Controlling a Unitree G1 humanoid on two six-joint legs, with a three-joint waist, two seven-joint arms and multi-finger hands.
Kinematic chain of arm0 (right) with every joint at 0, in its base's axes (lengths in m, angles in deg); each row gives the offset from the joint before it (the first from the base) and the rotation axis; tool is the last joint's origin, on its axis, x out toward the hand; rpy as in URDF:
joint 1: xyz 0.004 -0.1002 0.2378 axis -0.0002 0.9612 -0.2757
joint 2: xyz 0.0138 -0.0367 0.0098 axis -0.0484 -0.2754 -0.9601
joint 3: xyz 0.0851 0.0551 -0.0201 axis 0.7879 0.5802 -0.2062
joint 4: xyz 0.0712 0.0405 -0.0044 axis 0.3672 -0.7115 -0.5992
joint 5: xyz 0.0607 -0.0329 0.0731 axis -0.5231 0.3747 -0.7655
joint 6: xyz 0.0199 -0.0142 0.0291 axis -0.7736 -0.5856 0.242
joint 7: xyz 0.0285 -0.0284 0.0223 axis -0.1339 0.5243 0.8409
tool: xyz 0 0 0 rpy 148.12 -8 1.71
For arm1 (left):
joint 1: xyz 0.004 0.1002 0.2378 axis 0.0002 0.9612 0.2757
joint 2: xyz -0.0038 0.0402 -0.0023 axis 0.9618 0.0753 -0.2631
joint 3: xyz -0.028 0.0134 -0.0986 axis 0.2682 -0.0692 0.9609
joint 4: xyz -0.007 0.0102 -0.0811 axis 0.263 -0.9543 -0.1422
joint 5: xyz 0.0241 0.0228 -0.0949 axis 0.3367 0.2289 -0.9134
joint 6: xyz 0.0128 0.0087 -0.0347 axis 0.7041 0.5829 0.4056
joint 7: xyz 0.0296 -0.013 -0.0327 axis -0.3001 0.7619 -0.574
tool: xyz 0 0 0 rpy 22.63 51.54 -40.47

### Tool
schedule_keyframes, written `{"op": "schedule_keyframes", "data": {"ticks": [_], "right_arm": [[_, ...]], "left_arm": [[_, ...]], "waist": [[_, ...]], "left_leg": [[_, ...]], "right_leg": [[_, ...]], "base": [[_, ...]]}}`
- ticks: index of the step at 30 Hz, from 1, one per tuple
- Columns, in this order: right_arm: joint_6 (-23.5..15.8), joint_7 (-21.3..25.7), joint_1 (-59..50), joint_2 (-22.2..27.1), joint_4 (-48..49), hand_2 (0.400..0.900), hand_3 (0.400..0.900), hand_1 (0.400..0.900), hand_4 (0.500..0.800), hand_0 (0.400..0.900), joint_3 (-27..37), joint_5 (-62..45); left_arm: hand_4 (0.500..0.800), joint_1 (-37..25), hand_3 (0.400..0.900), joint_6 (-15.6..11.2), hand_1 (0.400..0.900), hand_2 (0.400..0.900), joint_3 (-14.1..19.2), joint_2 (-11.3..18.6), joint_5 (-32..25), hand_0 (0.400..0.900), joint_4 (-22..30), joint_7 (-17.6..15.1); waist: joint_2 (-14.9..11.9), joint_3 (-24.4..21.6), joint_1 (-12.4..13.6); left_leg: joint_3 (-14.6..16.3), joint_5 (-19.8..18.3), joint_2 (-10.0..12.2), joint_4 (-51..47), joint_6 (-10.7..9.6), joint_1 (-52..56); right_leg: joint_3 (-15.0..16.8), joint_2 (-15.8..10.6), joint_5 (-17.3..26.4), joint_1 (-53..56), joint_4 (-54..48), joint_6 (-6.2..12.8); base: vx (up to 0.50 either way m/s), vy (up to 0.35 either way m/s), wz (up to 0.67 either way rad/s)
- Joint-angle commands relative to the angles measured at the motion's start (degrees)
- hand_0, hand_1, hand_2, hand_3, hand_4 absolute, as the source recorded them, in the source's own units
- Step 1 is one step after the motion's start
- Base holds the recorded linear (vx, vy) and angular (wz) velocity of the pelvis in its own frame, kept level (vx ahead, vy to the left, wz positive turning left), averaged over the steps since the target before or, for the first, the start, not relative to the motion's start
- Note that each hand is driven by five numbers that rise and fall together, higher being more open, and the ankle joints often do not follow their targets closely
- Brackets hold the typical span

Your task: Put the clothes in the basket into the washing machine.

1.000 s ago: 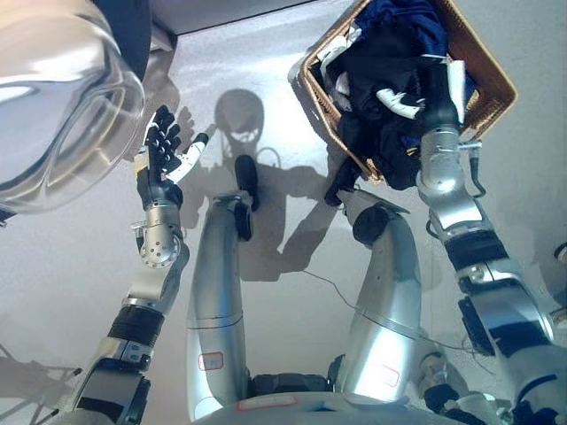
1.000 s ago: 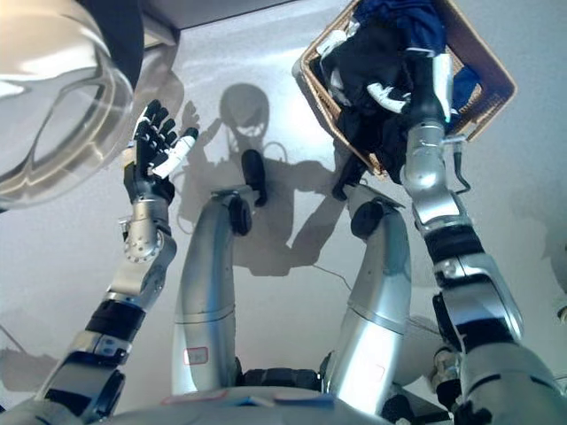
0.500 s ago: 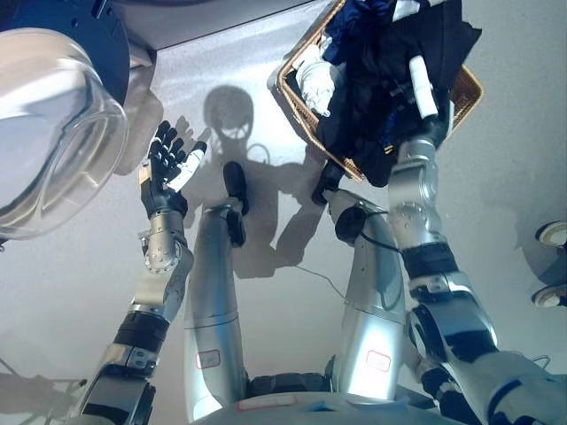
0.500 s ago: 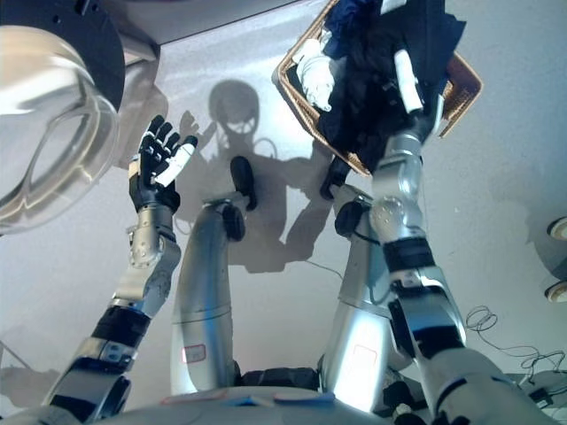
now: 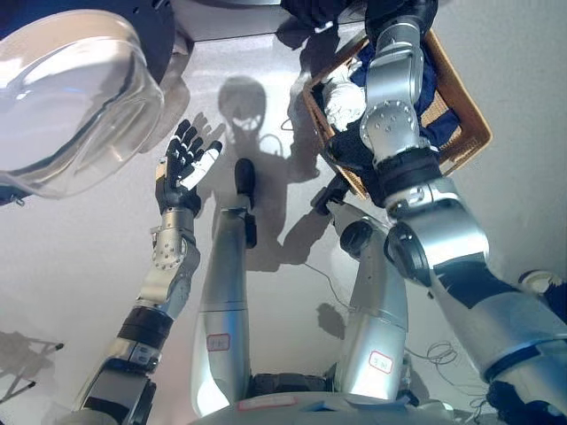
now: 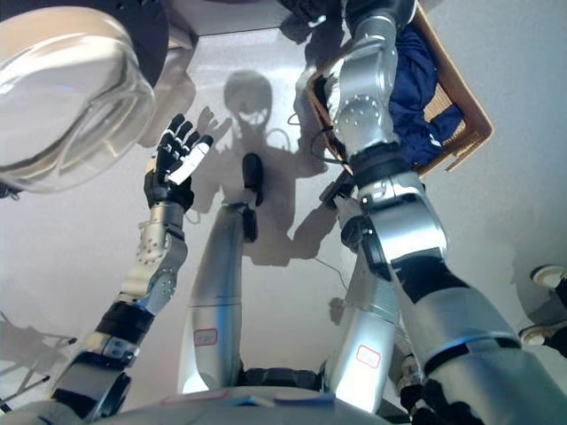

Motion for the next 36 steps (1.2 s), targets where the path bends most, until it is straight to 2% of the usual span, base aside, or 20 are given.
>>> {"op": "schedule_keyframes", "data": {"ticks": [1, 10, 14, 18, 25, 27, 29, 33, 36], "right_arm": [[0.02, -0.01, -0.49, 2.49, -3.72, 0.400, 0.400, 0.400, 0.500, 0.400, -0.12, 1.07], [1.71, -2.81, -5.11, 7.03, -9.27, 0.400, 0.400, 0.400, 0.500, 0.400, -2.03, -1.35], [3.21, -3.61, -8.88, 11.37, -12.56, 0.400, 0.400, 0.400, 0.500, 0.400, -5.07, -0.05], [5.43, -2.29, -13.29, 16.29, -15.85, 0.400, 0.400, 0.400, 0.500, 0.400, -10.07, 5.59], [3.99, -4.35, -16.26, 21.15, -8.39, 0.400, 0.400, 0.400, 0.500, 0.400, -15.69, 5.29], [2.84, -4.38, -14.32, 20.70, -7.44, 0.400, 0.400, 0.400, 0.500, 0.400, -14.52, 3.71], [3.47, -4.37, -13.72, 20.44, -8.73, 0.400, 0.400, 0.400, 0.500, 0.400, -14.54, 4.59], [7.54, -3.16, -14.50, 19.94, -17.57, 0.400, 0.400, 0.400, 0.500, 0.400, -14.99, 9.55], [9.21, -1.61, -16.01, 19.21, -20.54, 0.400, 0.400, 0.400, 0.500, 0.400, -15.21, 12.05]], "left_arm": [[0.800, 2.51, 0.900, -4.21, 0.900, 0.900, -3.04, 0.65, 0.71, 0.900, -0.69, 1.03], [0.800, 2.52, 0.900, -4.64, 0.900, 0.900, -5.75, 1.82, 0.84, 0.900, -0.95, 3.60], [0.800, 3.42, 0.900, -4.73, 0.900, 0.900, -6.37, 2.69, -0.19, 0.900, -0.99, 4.92], [0.800, 4.01, 0.900, -4.83, 0.900, 0.900, -6.42, 4.06, -0.64, 0.900, -0.43, 5.96], [0.800, 5.14, 0.900, -5.05, 0.900, 0.900, -6.03, 5.03, -0.79, 0.900, 1.16, 7.35], [0.800, 5.29, 0.900, -5.22, 0.900, 0.900, -6.02, 4.84, -0.92, 0.900, 1.10, 7.39], [0.800, 5.30, 0.900, -5.07, 0.900, 0.900, -5.95, 4.72, -1.09, 0.900, 0.87, 7.47], [0.800, 5.27, 0.900, -4.93, 0.900, 0.900, -5.66, 4.82, -1.41, 0.900, 0.27, 7.36], [0.800, 5.12, 0.900, -4.73, 0.900, 0.900, -5.59, 4.59, -1.17, 0.900, 0.52, 6.76]], "waist": [[2.40, -11.50, 2.60], [3.42, -11.73, 5.94], [3.80, -12.01, 7.09], [3.98, -12.24, 8.18], [3.99, -12.61, 8.72], [4.03, -12.60, 8.57], [3.98, -12.64, 8.49], [3.91, -12.43, 8.39], [4.00, -12.21, 8.12]], "left_leg": [[0.72, -1.32, -1.73, -1.71, -0.61, -2.58], [-0.47, -1.08, -2.68, -1.43, -0.70, -3.74], [-0.65, -0.70, -2.97, -1.86, -0.73, -3.85], [-0.93, -0.38, -3.35, -2.45, -0.76, -3.82], [-1.48, -0.43, -3.66, -2.09, -1.13, -4.48], [-1.50, -0.44, -3.73, -1.99, -1.10, -4.70], [-1.53, -0.46, -3.70, -1.97, -1.10, -4.97], [-1.35, -0.56, -3.80, -1.80, -1.02, -5.27], [-1.17, -0.76, -3.88, -1.42, -0.97, -5.44]], "right_leg": [[-0.92, -0.49, -3.27, -7.89, 3.73, 11.29], [-1.90, -1.85, -4.18, -8.42, 4.81, 11.83], [-2.11, -2.37, -4.24, -8.54, 5.08, 11.97], [-2.21, -2.65, -4.28, -8.38, 5.02, 12.18], [-1.87, -3.45, -5.18, -9.15, 6.32, 12.42], [-1.89, -3.51, -5.17, -9.34, 6.46, 12.44], [-1.90, -3.58, -5.23, -9.50, 6.54, 12.42], [-1.57, -3.59, -5.21, -9.61, 6.76, 12.24], [-1.39, -3.58, -5.12, -9.86, 6.96, 12.13]], "base": [[0.07, -0.053, 0.22], [0.06, -0.047, 0.17], [0.04, -0.035, 0.15], [0.03, -0.035, 0.14], [0.04, -0.030, 0.13], [0.04, -0.008, 0.06], [0.02, -0.003, 0.01], [0.00, 0.003, -0.01], [0.01, 0.009, -0.03]]}}
